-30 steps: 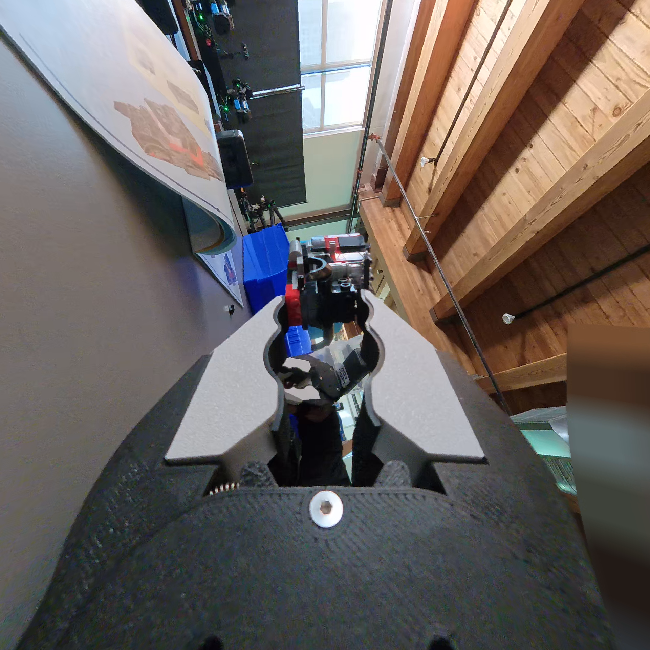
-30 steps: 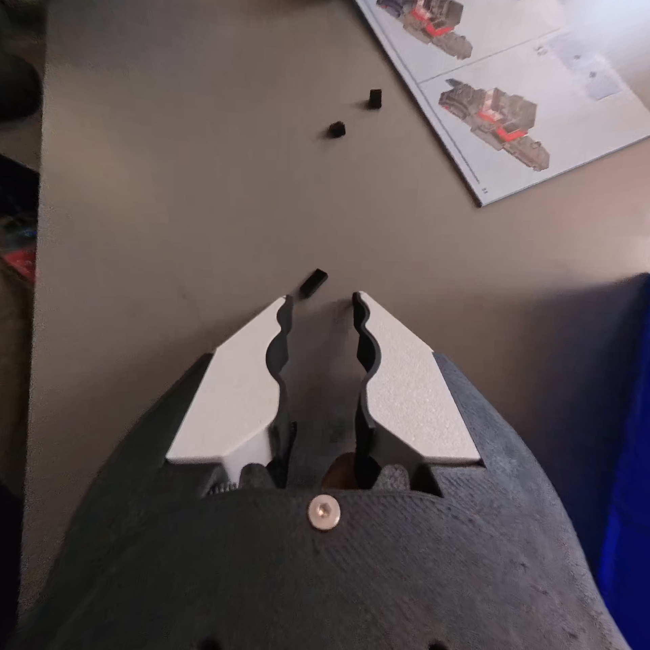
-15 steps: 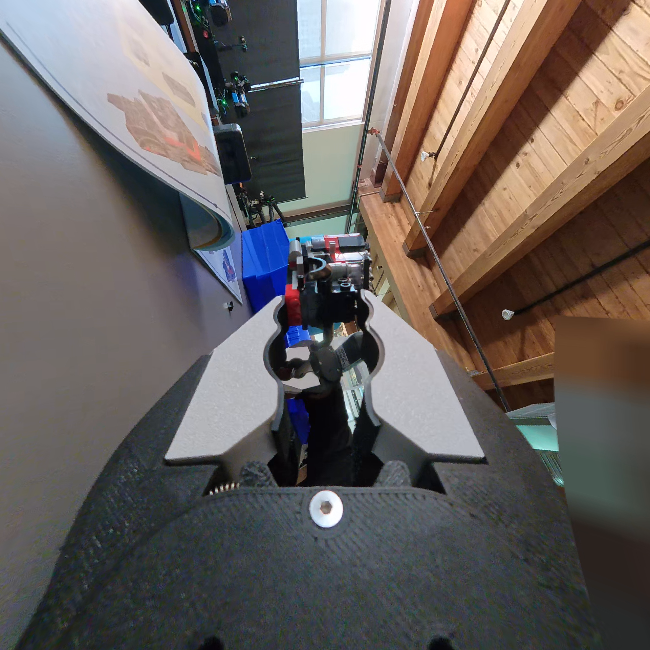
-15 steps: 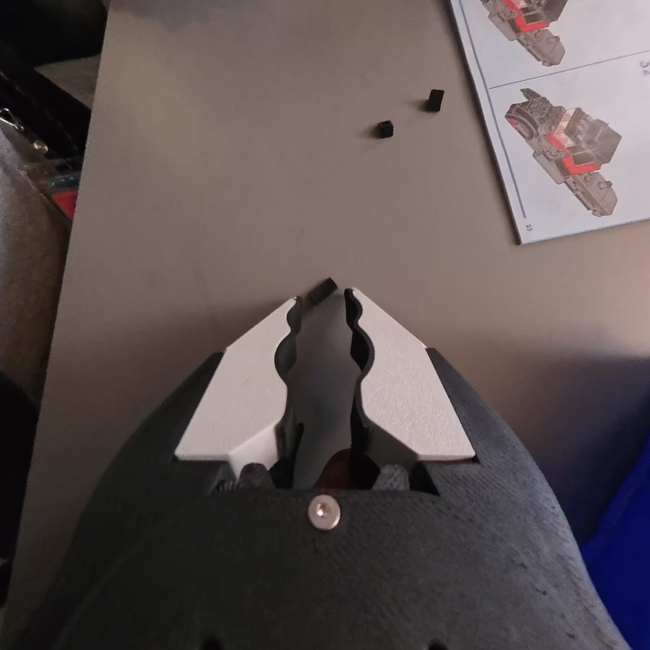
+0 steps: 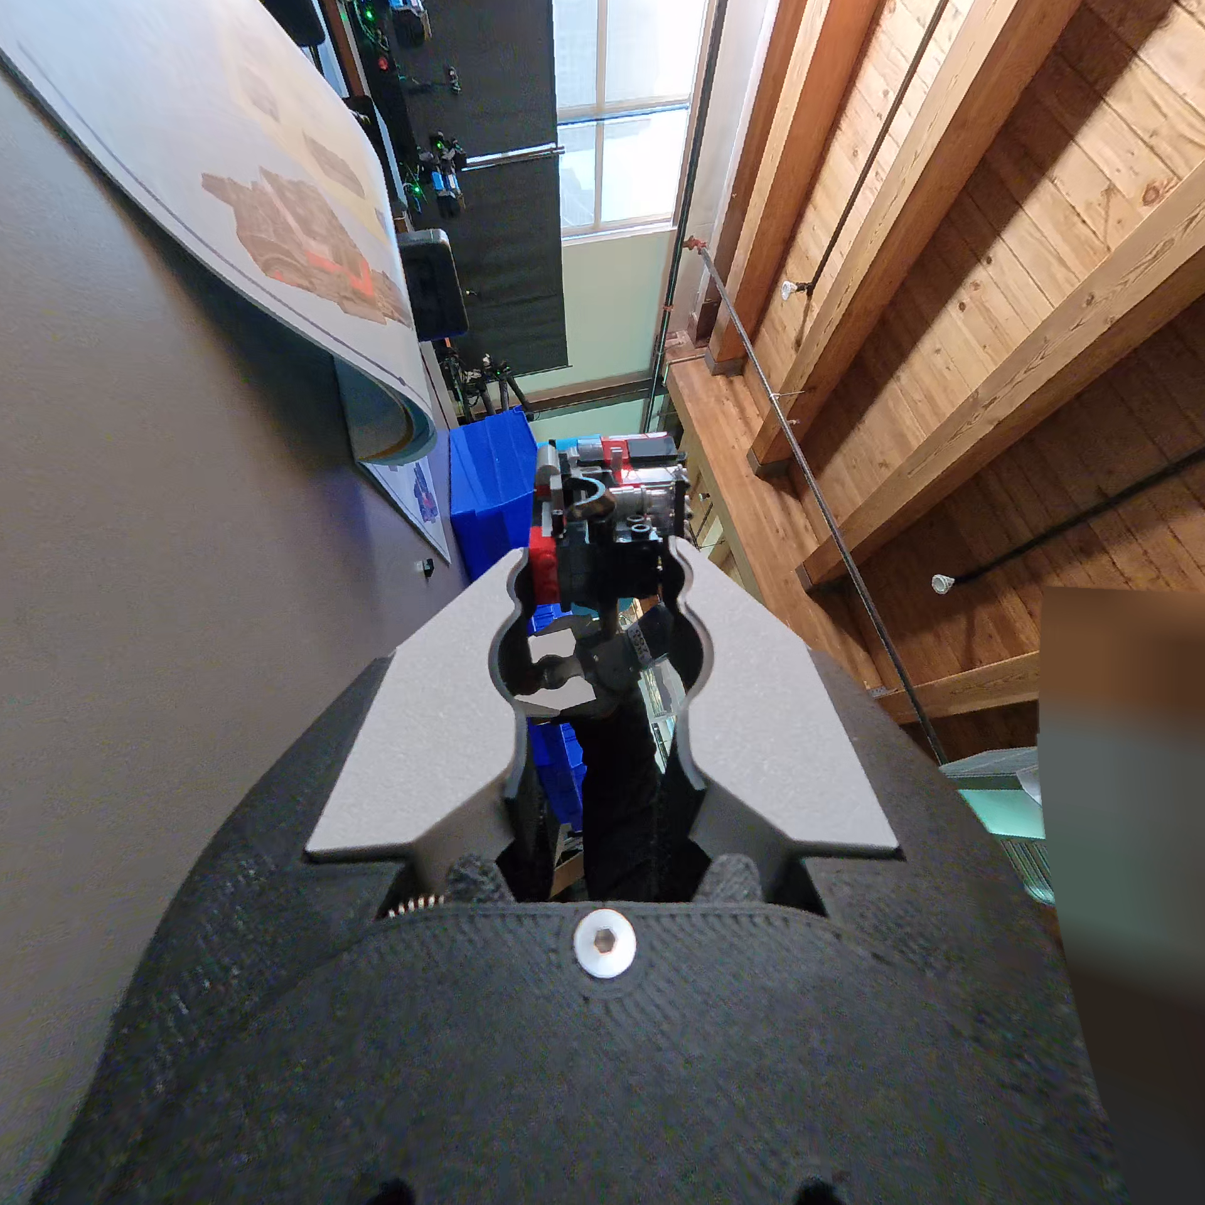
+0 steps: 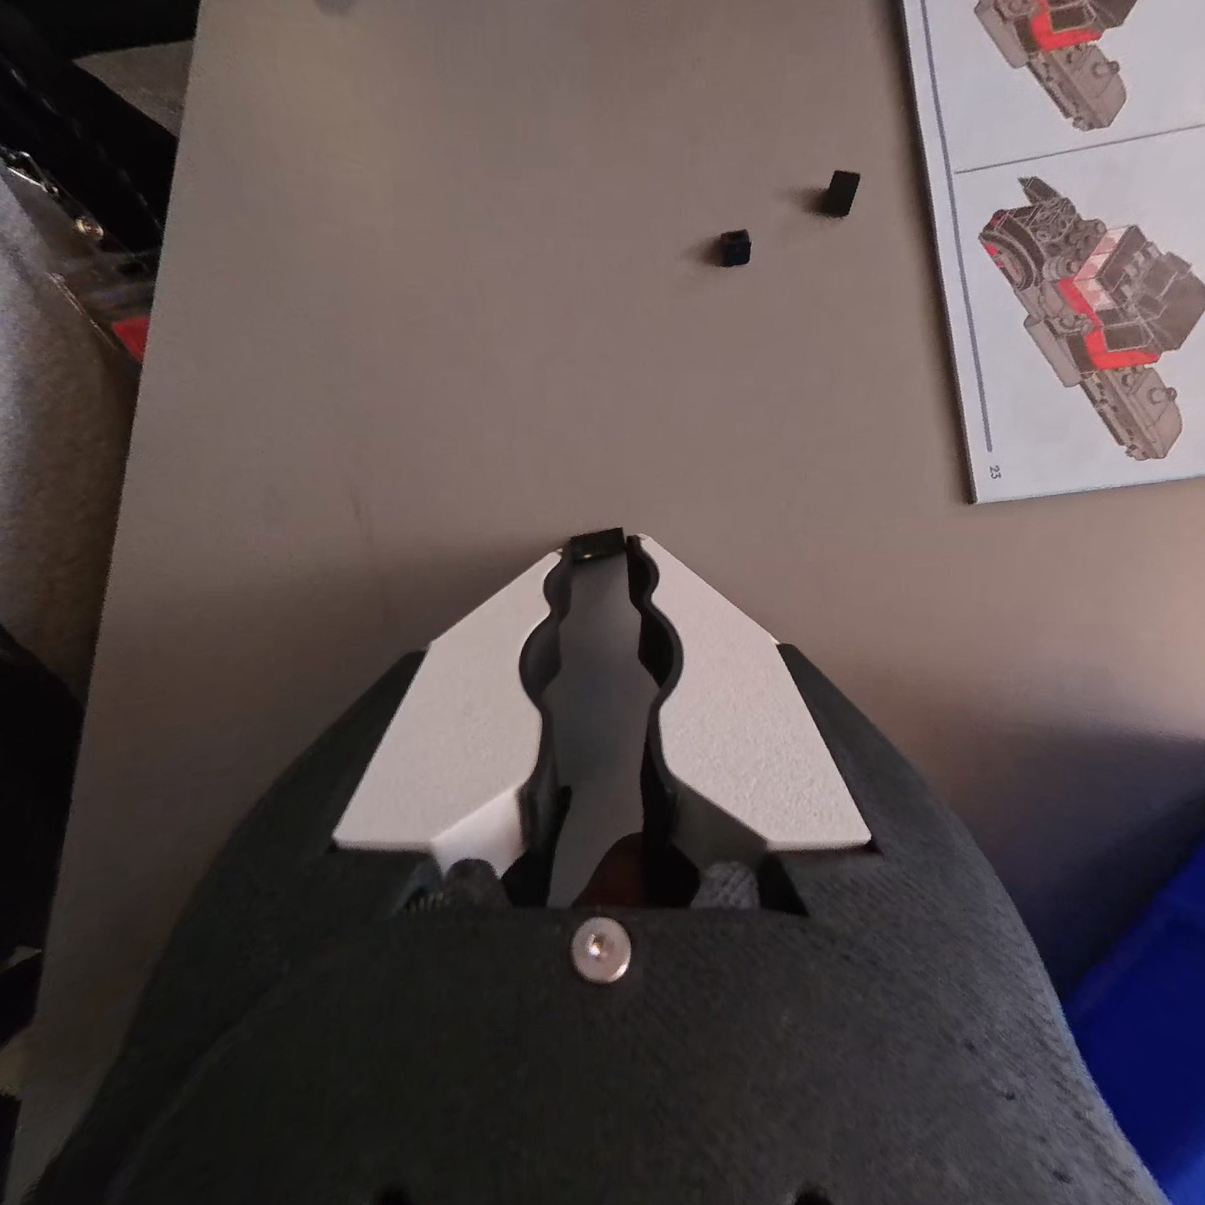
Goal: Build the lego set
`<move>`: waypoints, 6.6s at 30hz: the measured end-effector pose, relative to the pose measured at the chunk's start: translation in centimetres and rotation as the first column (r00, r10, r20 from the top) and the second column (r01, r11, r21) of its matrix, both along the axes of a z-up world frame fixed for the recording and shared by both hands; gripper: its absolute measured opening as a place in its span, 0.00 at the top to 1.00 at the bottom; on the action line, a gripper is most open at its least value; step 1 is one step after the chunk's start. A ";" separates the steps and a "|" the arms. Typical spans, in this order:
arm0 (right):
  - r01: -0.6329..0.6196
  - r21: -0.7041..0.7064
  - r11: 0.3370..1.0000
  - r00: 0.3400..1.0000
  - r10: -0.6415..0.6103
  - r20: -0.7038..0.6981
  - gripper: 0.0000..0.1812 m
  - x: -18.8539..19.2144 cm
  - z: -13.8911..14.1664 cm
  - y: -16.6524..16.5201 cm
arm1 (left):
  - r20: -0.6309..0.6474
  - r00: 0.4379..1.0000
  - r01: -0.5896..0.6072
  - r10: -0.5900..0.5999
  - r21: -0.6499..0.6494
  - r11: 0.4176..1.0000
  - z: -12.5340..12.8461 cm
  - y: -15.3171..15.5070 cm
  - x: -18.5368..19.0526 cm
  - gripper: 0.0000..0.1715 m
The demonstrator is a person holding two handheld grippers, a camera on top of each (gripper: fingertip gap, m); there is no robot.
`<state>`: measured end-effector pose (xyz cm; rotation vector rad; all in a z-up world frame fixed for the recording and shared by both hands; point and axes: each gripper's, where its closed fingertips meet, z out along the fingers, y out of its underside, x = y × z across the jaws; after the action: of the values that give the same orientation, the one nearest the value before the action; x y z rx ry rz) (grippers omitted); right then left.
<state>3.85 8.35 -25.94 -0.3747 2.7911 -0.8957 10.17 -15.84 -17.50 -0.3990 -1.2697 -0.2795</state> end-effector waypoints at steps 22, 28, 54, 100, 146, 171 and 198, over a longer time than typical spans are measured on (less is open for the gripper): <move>-0.422 -0.278 0.863 0.897 0.352 -0.268 0.90 7.8 13.1 -19.4 | 0.052 0.997 0.059 -0.054 -0.092 0.994 -0.9 1.6 0.0 0.77; -0.464 -0.162 0.871 0.871 0.415 -0.264 0.90 7.6 11.8 -21.3 | 0.052 0.996 0.070 -0.065 -0.096 0.993 -0.9 1.8 0.1 0.77; -0.469 -0.029 0.883 0.862 0.451 -0.232 0.90 6.0 10.2 -21.8 | 0.067 0.996 0.072 -0.065 -0.116 0.991 -1.1 1.9 0.0 0.77; 0.524 -0.184 0.831 0.826 -0.445 0.346 0.74 3.1 9.9 -21.6 | 0.057 0.998 0.042 -0.036 -0.106 0.993 -1.0 1.4 0.0 0.77; 0.367 -0.424 0.828 0.871 -0.466 -0.156 0.86 4.1 10.8 -22.8 | 0.080 0.997 0.002 0.008 -0.123 0.992 -1.3 0.8 -0.1 0.78; 0.368 -0.431 0.824 0.880 -0.458 -0.124 0.88 5.1 10.6 -23.4 | 0.078 0.997 -0.002 0.011 -0.118 0.993 -1.3 0.7 -0.1 0.77; 0.252 -0.538 0.804 0.928 -0.358 -0.100 0.84 5.6 11.5 -24.0 | 0.132 0.990 -0.049 0.058 -0.072 0.996 -2.0 -0.3 -0.5 0.78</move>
<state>9.47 -15.64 -14.47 -0.0735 2.7875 -1.7967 9.68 -16.13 -19.50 -0.4095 -1.4226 -0.2202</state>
